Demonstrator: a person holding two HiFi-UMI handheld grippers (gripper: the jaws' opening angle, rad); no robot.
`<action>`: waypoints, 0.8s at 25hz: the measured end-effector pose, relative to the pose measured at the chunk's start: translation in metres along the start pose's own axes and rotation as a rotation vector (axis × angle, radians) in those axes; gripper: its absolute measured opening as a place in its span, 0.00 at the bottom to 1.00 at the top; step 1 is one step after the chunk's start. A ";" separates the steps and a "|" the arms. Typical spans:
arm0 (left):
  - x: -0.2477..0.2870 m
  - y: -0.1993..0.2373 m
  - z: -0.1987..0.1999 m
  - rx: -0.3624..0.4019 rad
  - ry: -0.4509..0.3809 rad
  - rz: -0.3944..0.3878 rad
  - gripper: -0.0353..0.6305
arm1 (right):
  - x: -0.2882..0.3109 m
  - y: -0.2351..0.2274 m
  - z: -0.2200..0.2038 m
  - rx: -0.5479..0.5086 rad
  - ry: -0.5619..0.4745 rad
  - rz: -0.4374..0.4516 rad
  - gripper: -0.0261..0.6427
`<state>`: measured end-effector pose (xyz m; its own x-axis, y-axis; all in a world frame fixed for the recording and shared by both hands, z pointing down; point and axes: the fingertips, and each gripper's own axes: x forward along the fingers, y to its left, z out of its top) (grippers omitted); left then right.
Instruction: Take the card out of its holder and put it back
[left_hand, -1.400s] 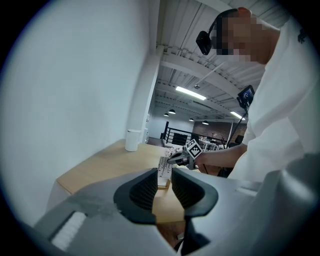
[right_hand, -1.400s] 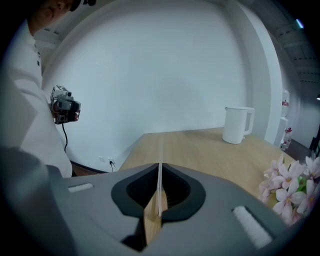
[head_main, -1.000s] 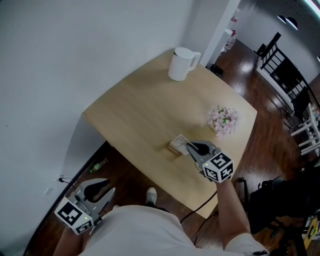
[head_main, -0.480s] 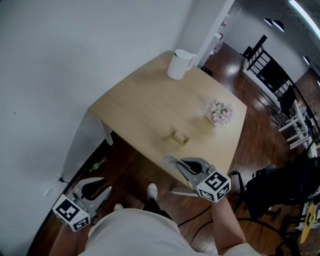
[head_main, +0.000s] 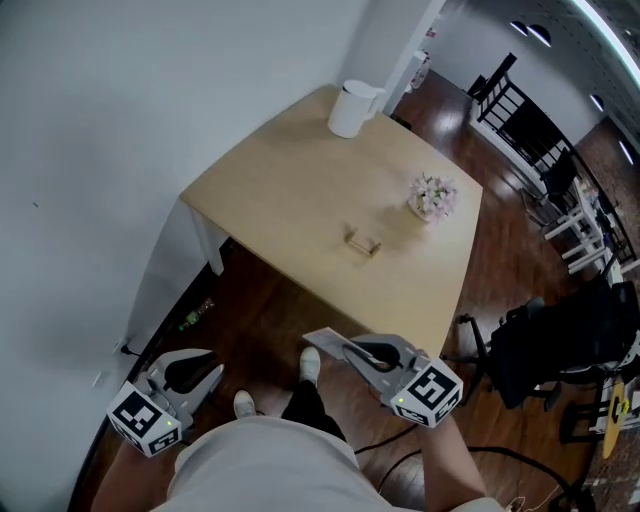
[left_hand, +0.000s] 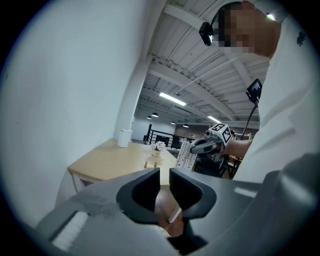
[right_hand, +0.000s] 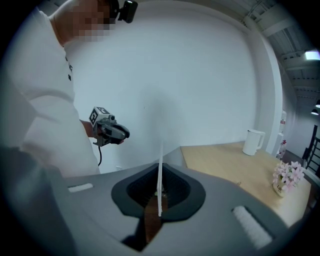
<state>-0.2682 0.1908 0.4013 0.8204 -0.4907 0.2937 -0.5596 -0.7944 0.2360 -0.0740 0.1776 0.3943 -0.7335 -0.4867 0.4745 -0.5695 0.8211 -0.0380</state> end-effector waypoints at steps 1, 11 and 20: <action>0.000 -0.002 -0.001 0.004 -0.001 -0.007 0.15 | -0.001 0.002 0.000 0.002 -0.001 -0.004 0.07; 0.010 -0.016 0.003 0.016 -0.005 -0.055 0.20 | -0.010 -0.022 -0.005 0.006 0.000 -0.032 0.07; 0.072 0.003 0.032 -0.004 -0.029 -0.011 0.20 | -0.012 -0.139 -0.014 0.001 -0.001 -0.033 0.07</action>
<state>-0.2073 0.1416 0.3932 0.8294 -0.4921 0.2643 -0.5511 -0.7984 0.2427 0.0194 0.0736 0.4063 -0.7148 -0.5134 0.4750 -0.5936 0.8044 -0.0239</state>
